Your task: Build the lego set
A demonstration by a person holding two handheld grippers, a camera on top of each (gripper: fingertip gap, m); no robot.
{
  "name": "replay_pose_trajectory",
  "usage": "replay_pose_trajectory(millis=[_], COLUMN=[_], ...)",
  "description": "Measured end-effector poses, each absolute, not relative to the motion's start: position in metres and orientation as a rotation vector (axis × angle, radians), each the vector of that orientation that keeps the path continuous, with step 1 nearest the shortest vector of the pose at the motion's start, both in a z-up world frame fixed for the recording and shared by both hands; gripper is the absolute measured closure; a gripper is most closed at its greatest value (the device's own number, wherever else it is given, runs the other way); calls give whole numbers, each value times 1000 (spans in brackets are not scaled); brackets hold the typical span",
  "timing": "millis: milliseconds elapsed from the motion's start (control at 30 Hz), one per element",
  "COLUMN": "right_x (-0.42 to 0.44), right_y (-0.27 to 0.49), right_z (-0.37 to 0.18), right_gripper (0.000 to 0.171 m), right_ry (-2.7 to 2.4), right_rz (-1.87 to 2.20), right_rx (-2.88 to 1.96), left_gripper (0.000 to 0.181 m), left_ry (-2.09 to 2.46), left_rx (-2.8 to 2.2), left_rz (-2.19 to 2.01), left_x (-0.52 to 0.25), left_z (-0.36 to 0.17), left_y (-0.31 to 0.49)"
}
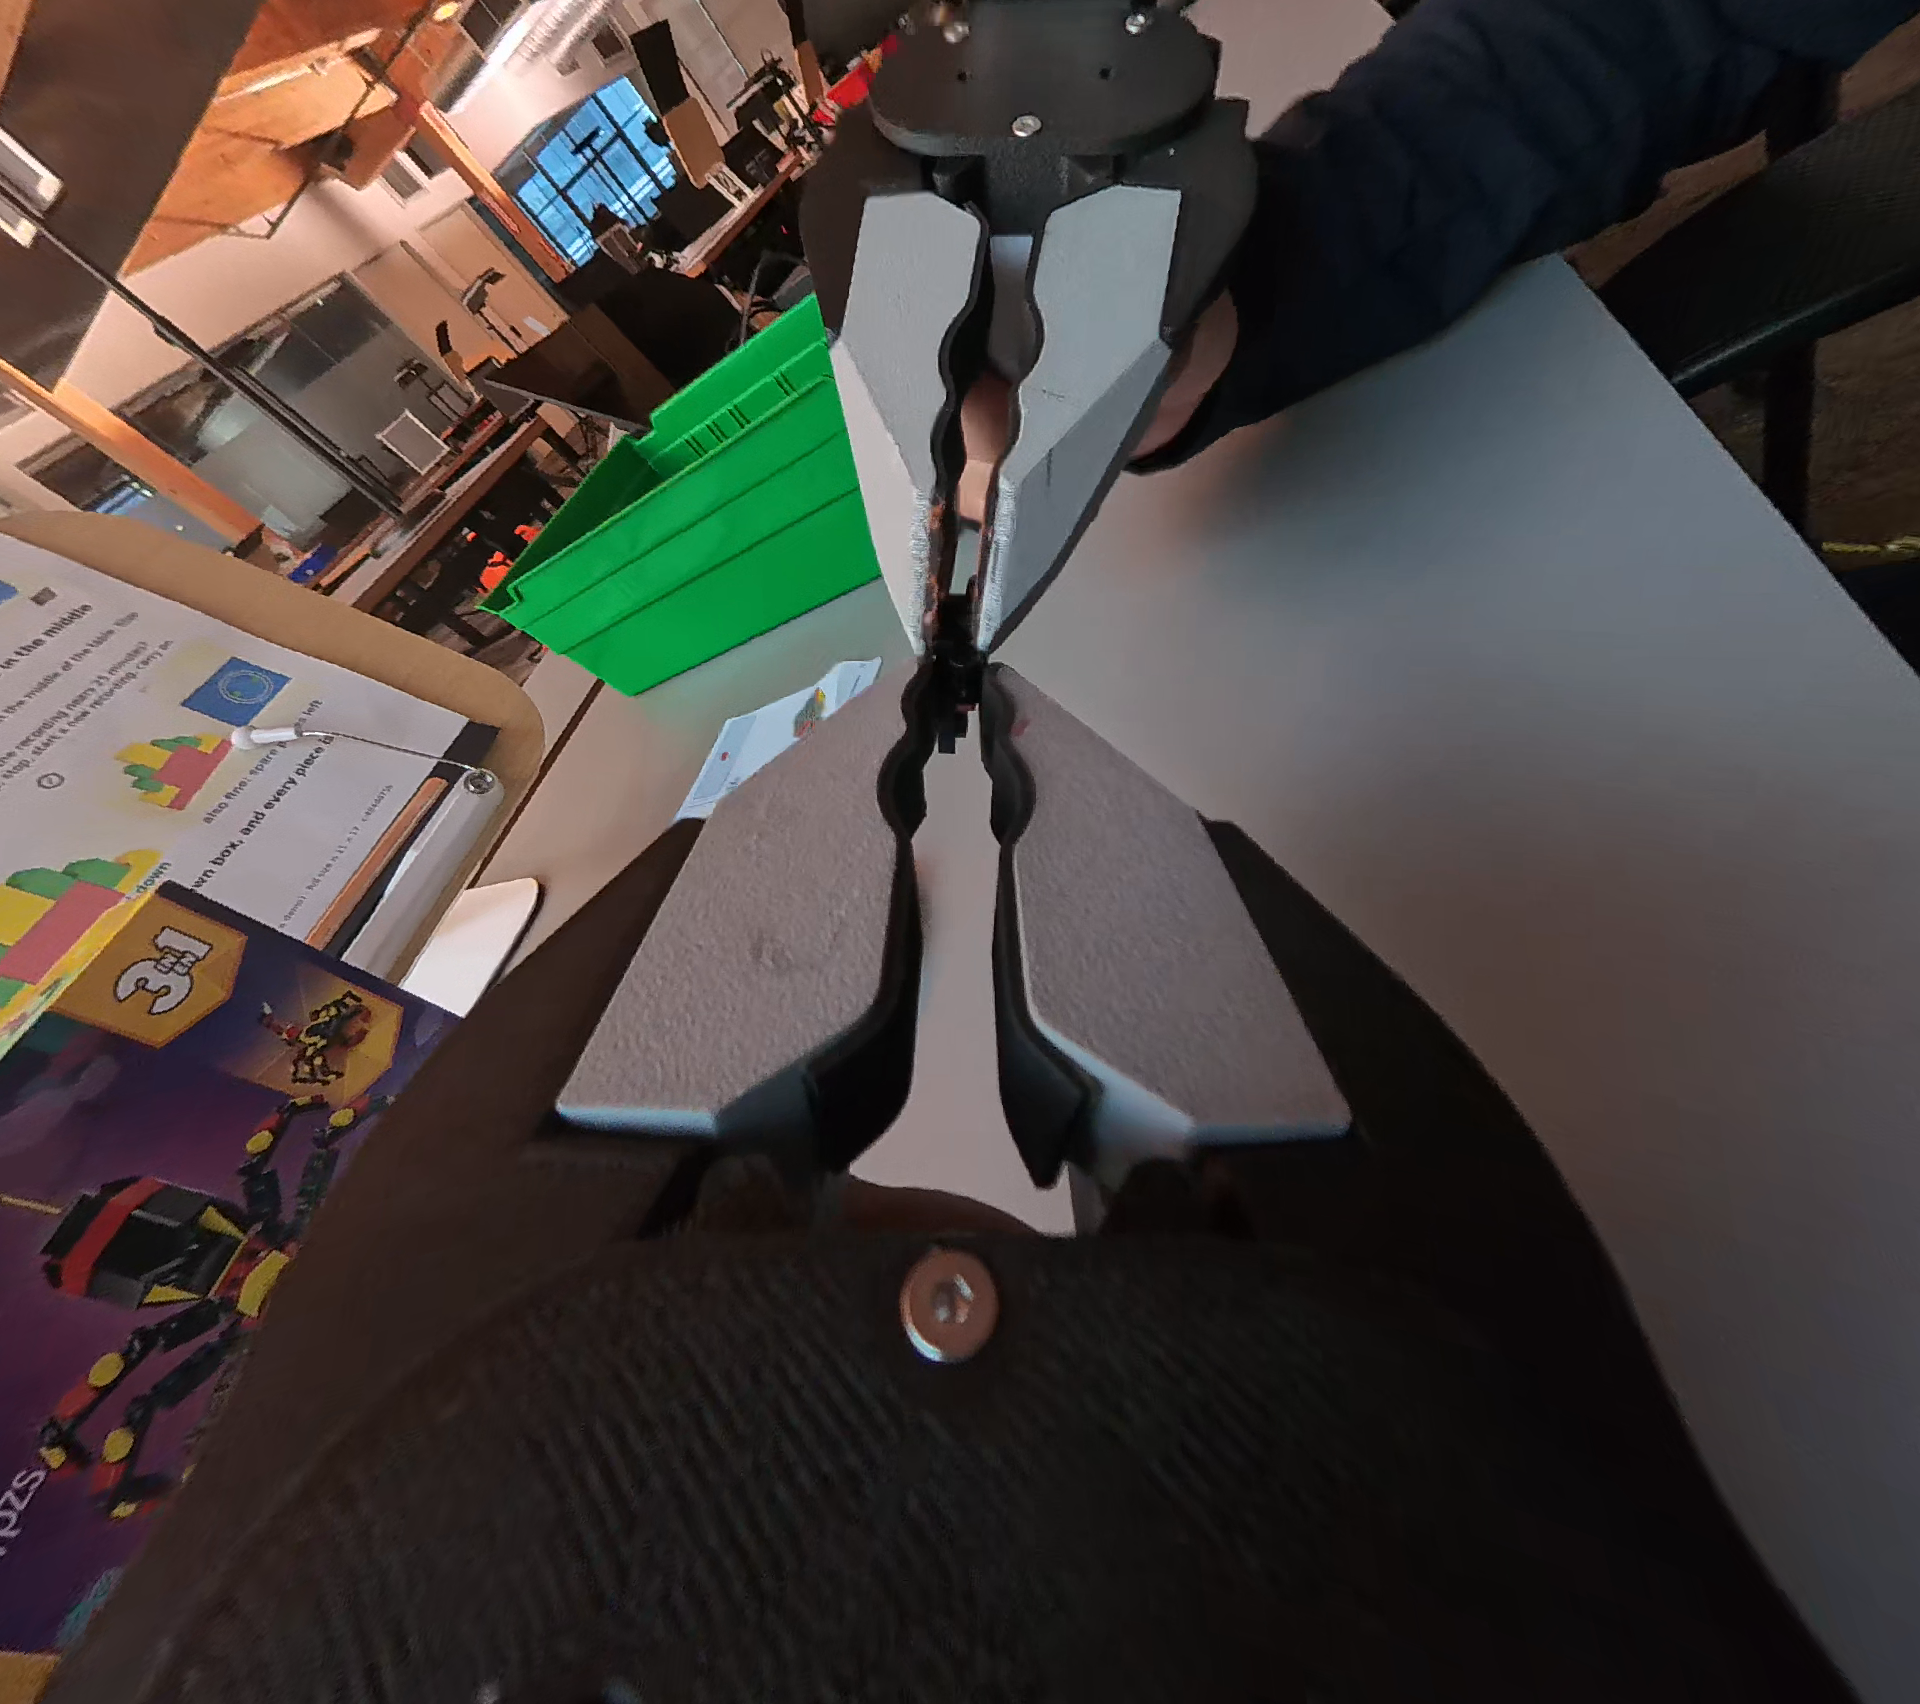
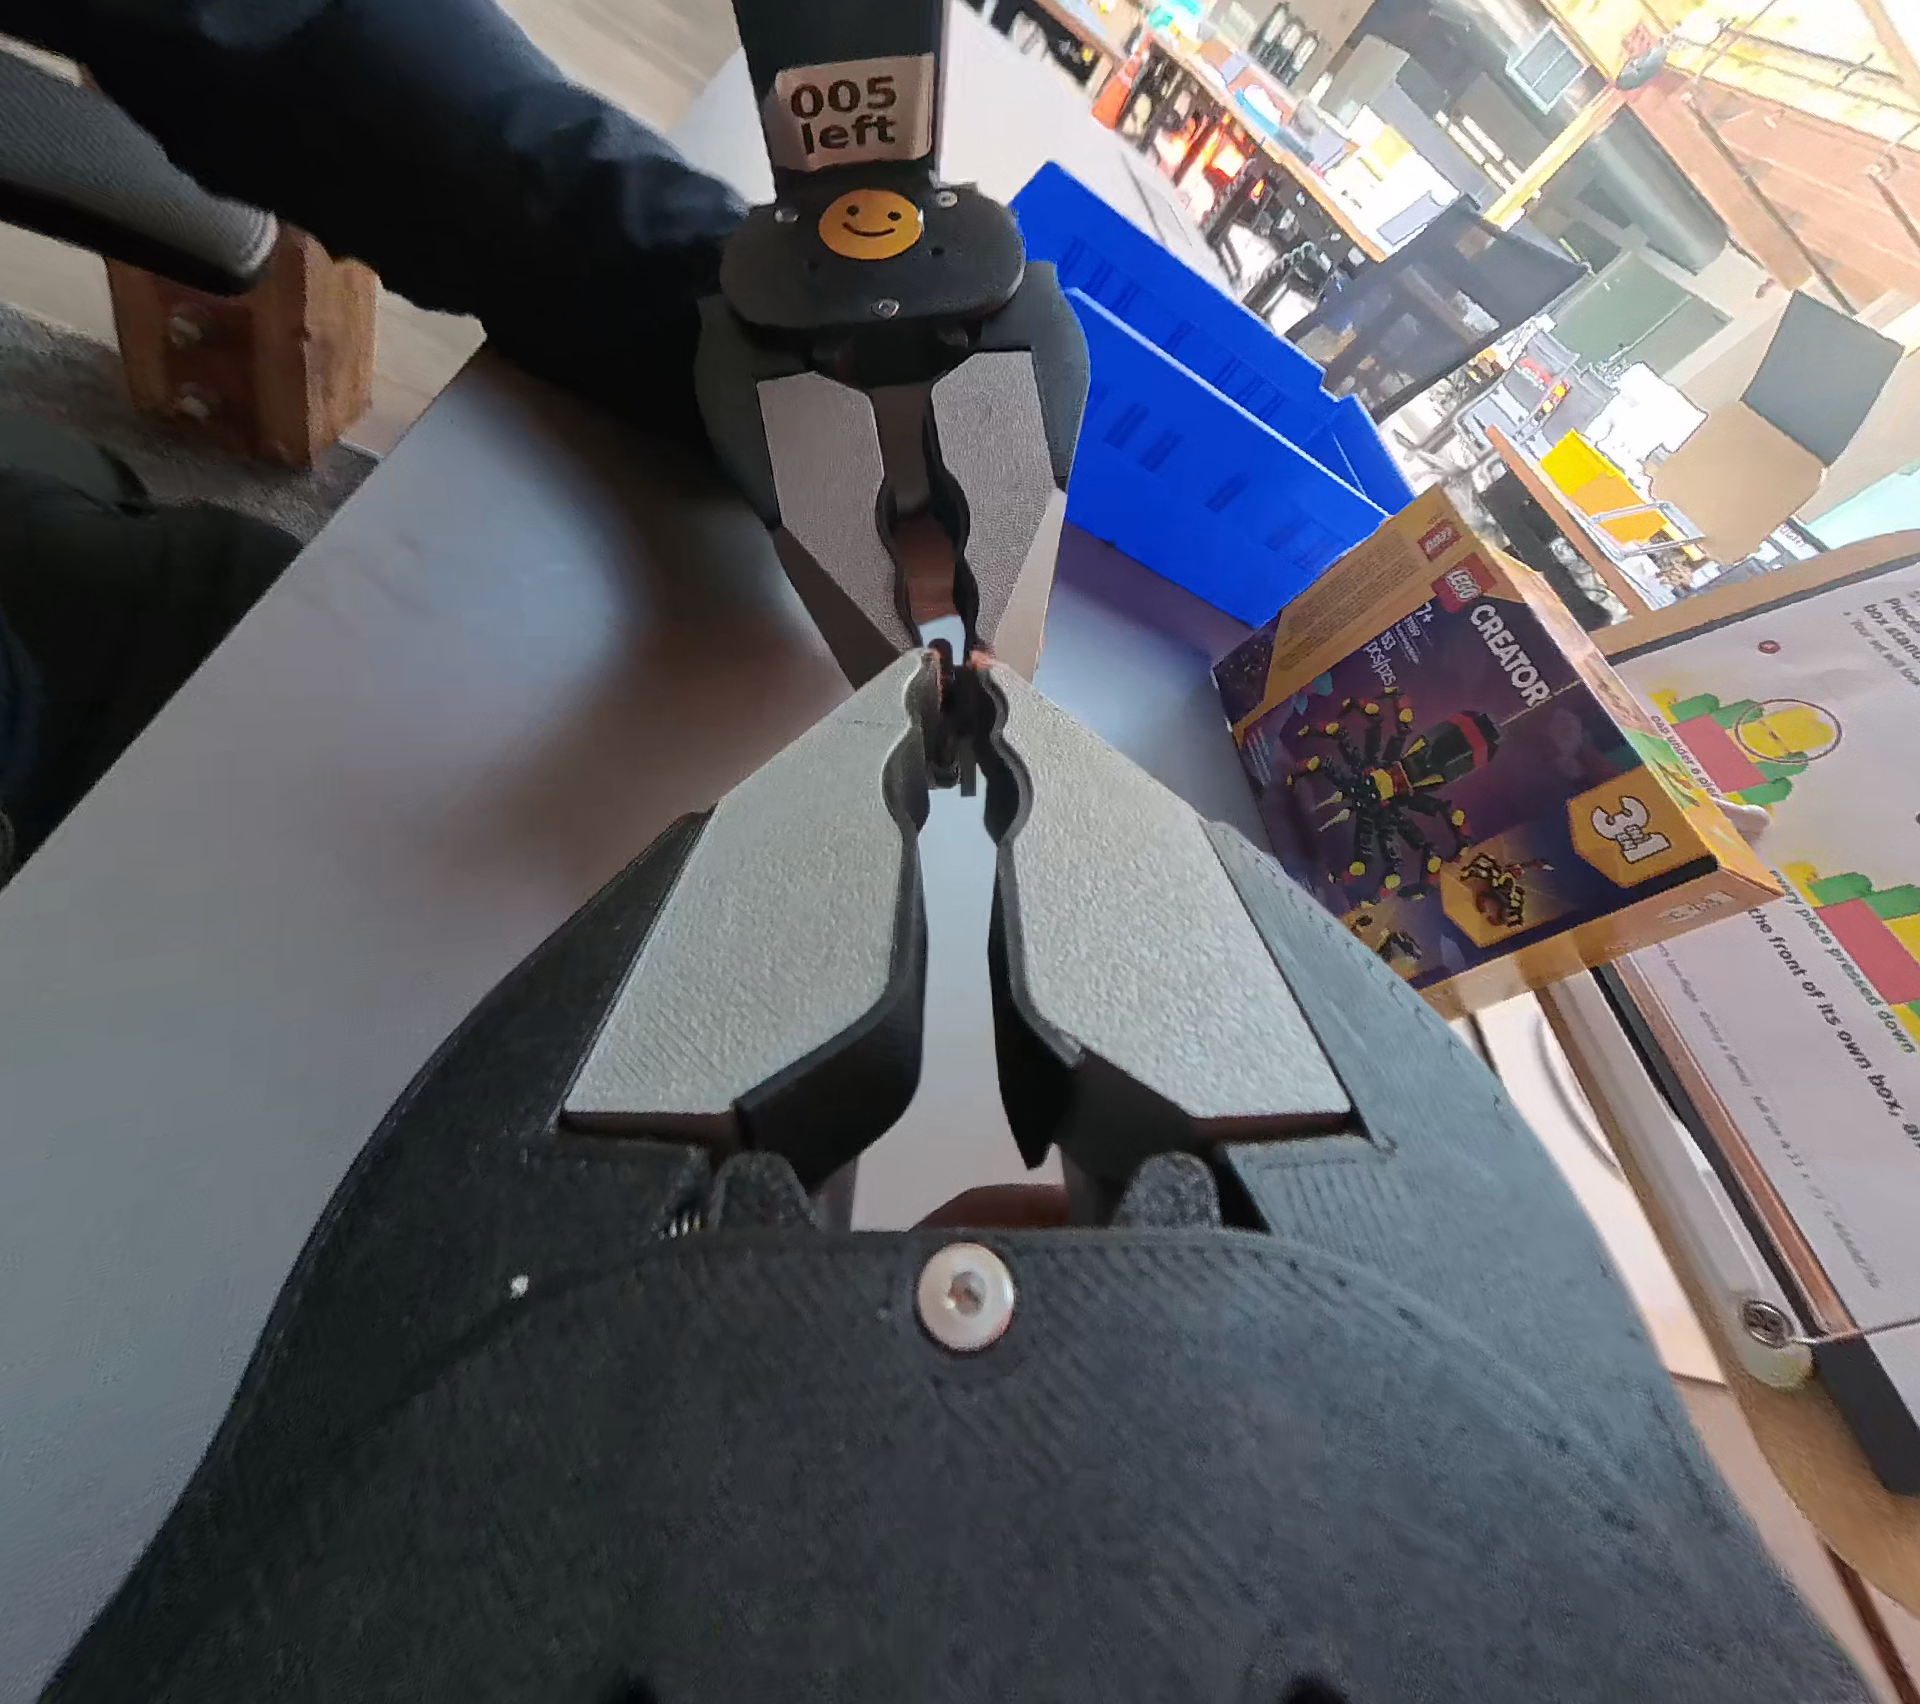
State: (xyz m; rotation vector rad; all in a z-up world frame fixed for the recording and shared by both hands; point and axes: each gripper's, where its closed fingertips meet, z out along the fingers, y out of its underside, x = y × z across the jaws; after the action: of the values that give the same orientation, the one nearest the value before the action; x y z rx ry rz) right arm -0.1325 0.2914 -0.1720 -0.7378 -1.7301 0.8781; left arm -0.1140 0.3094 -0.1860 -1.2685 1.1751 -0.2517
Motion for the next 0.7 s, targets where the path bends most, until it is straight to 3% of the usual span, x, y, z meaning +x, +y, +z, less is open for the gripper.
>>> replay_pose_trajectory(millis=[533, 700], right_x=[-127, -127], right_y=[303, 300], right_z=[-173, -176], right_gripper=[161, 166], right_ry=[-1742, -1763], right_rz=[861, 886], right_rx=[-761, -764], left_gripper=[176, 176], left_ry=[1132, 1146], left_rx=[-1275, -1276], left_rz=[-293, -313], left_x=[-118, -116], left_z=[-184, -185], left_y=[314, 311])
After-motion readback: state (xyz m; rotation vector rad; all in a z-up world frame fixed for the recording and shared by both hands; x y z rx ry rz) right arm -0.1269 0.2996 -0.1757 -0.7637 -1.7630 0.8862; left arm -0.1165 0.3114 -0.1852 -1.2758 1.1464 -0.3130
